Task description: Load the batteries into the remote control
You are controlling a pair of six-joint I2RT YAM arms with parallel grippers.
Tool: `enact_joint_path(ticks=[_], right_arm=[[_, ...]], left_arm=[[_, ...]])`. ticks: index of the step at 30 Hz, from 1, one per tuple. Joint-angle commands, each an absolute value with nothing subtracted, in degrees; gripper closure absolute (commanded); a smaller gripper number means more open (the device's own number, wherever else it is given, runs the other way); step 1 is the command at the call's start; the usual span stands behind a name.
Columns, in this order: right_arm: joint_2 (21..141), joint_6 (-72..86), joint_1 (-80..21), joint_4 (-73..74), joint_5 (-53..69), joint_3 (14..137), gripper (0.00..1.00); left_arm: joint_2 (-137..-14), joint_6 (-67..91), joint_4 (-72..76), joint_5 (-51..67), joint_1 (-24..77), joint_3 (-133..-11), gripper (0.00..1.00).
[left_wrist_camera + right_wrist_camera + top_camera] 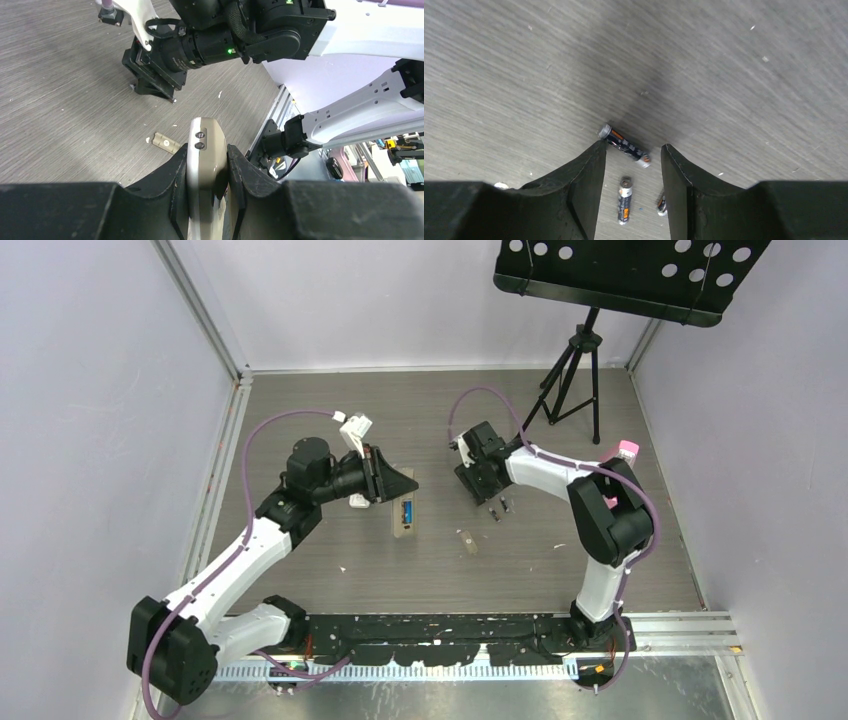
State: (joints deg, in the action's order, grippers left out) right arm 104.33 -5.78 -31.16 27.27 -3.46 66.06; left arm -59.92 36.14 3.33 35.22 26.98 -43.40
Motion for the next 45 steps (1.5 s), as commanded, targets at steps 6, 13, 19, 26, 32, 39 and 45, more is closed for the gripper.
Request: enact_joint_path(ticks=[6,13,19,26,32,39,45], right_arm=[[107.25,-7.86,-30.94,29.4,-3.94,69.55,0.66],[106.95,-3.38,-30.85,28.17,-4.26,69.4,0.9],[101.99,5.35,-31.06,22.8,-4.25,67.03,0.94],[84.28,18.5,-33.39,16.06,-1.48,59.21,0.93],[73.46,27.7,-40.99,20.1,0.6,59.51,0.91],[73.4,35.63,-53.32,22.15,-3.47,64.39,0.9],[74.88,34.9,-56.38,26.55,-7.2,68.34,0.88]], left_arm=[[-58.03,36.92,3.78,36.7,26.48,-45.64,1.0],[-56.79,37.13,3.36,34.22,26.37,-44.81,1.0],[-56.77,39.51,4.94,28.37,26.28,-42.29,1.0],[-59.67,45.51,15.5,25.22,26.28,-37.35,1.0],[-62.84,53.97,22.62,24.54,26.28,-35.24,1.0],[-64.33,60.98,30.51,25.46,26.37,-32.11,1.0],[-63.54,62.65,32.94,27.21,26.37,-31.4,1.0]])
